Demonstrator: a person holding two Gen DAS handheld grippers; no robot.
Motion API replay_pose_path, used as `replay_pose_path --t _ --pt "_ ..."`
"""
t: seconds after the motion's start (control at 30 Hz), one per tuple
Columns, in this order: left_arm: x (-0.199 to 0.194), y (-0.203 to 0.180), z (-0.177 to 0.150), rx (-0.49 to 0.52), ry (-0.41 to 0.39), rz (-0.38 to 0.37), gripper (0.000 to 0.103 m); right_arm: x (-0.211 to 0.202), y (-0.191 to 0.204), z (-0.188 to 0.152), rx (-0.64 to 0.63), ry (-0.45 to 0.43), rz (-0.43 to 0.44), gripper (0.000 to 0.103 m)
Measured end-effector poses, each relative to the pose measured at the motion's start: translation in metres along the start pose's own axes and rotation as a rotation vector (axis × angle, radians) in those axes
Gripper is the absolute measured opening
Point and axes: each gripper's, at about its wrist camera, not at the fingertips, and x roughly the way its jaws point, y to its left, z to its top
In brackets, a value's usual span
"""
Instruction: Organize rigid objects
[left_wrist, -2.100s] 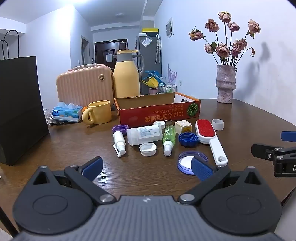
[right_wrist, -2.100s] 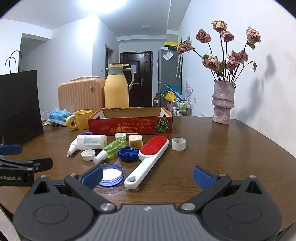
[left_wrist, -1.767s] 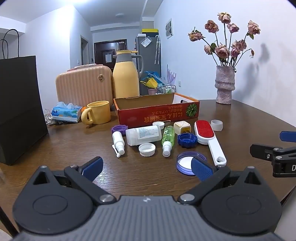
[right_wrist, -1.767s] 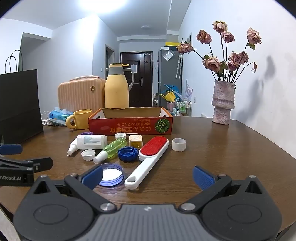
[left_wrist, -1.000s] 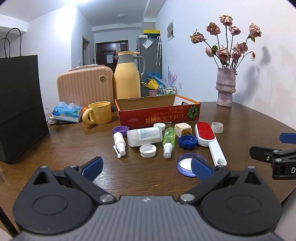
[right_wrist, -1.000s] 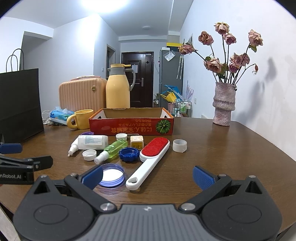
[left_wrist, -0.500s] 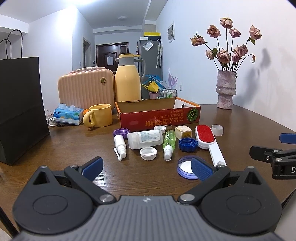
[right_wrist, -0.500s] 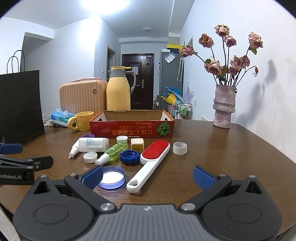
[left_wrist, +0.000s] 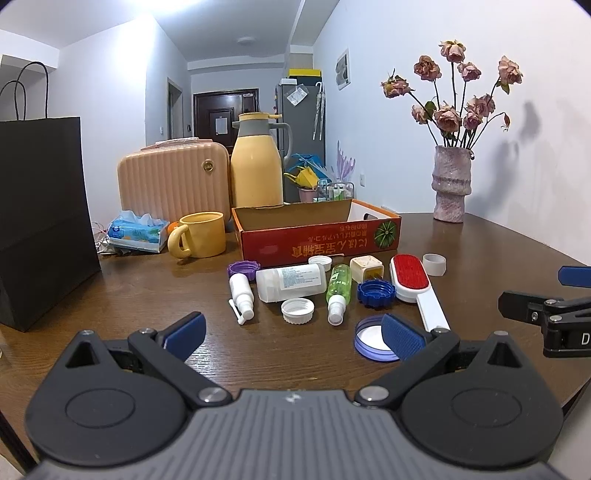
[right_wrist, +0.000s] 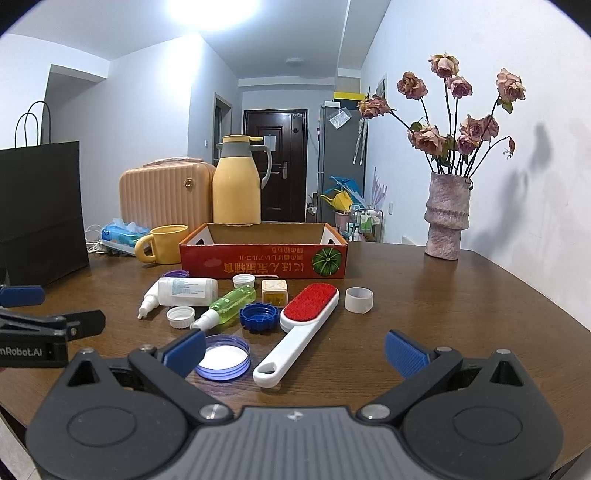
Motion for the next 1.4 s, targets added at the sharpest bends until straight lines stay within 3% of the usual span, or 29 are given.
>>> replay_pose_path --t 1.0,1.4 --pt "-0.001 0.001 0.001 -0.008 -0.002 0.004 0.103 0.006 0.002 0.000 -0.015 0.008 0.004 0.103" --pt "0.026 -0.001 0.003 -0.003 0.048 -0.008 0.103 0.033 -0.007 0.000 -0.010 0.045 0.002 0.103"
